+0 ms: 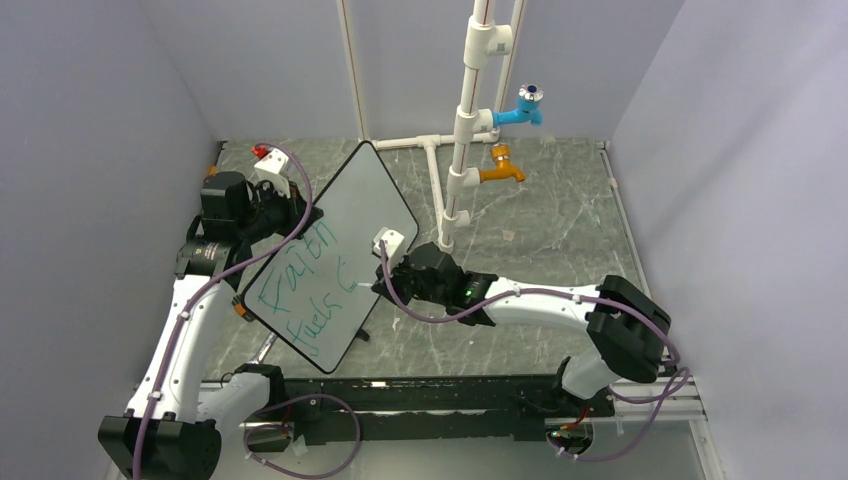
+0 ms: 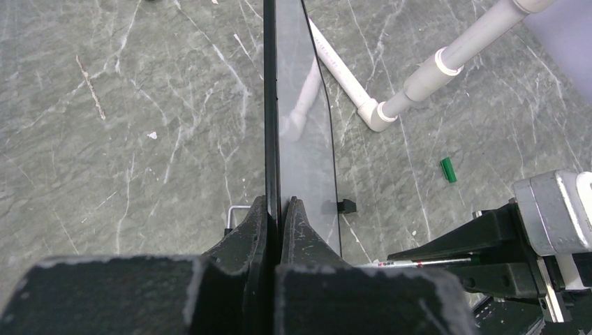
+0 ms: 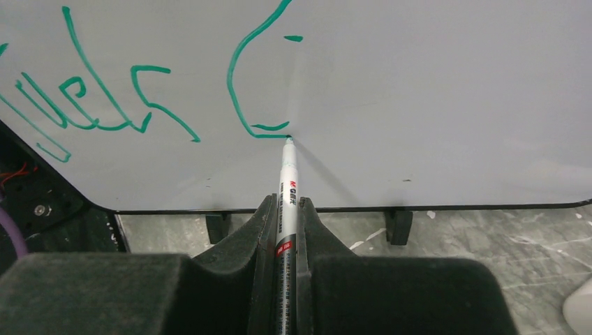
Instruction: Write a sentence on the whiteboard
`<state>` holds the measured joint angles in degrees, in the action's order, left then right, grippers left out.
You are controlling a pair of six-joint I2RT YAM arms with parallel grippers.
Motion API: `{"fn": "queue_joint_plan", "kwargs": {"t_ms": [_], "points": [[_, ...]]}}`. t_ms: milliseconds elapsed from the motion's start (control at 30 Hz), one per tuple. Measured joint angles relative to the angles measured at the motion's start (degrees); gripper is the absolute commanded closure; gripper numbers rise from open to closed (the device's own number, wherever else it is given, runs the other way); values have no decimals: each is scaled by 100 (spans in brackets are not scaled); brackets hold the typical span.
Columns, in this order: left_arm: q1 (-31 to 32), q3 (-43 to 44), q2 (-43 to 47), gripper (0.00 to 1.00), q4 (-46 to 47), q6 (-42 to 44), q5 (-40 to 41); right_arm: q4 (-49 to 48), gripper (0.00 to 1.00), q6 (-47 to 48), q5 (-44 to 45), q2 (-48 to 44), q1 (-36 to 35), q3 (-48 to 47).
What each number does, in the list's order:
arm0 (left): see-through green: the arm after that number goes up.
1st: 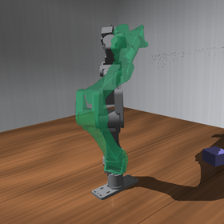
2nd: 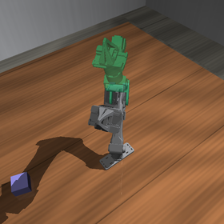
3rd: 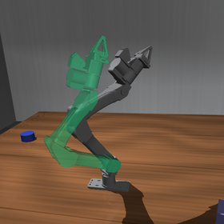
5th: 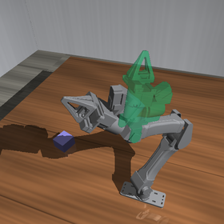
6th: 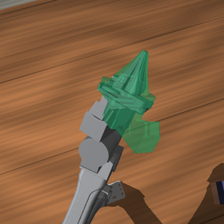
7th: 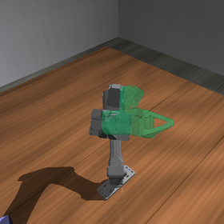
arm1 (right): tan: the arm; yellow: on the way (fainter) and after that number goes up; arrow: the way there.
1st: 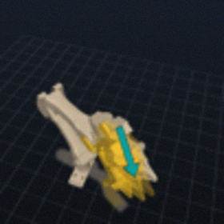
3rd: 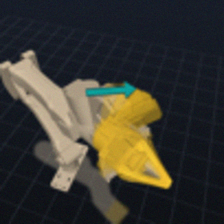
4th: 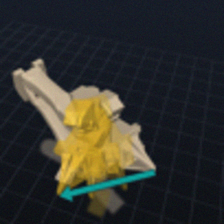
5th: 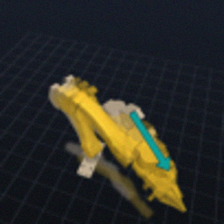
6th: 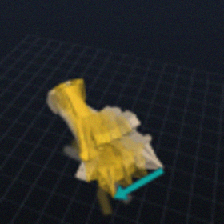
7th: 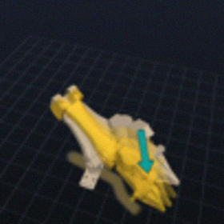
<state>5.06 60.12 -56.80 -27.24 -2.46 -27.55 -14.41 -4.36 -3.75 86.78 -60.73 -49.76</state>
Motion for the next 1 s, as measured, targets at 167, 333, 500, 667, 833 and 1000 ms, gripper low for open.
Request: {"fn": "queue_joint_plan", "kwargs": {"t_ms": [167,333,500,667,833,1000], "points": [[0,0,-7,100,0,-2,-7,131,100,66,107,-103,7,-55],[2,92,-164,100,-17,0,-63,166,100,68,133,-404,7,-55],[2,120,-238,100,28,-11,-63,76,100,-17,133,-619,7,-59],[7,120,-234,100,28,-15,-61,90,100,-157,175,-501,28,-184],[7,120,-229,100,26,-13,-61,83,100,-256,225,-269,81,-413],[7,120,-227,100,26,-13,-59,81,100,-280,225,-44,127,-603]]}}
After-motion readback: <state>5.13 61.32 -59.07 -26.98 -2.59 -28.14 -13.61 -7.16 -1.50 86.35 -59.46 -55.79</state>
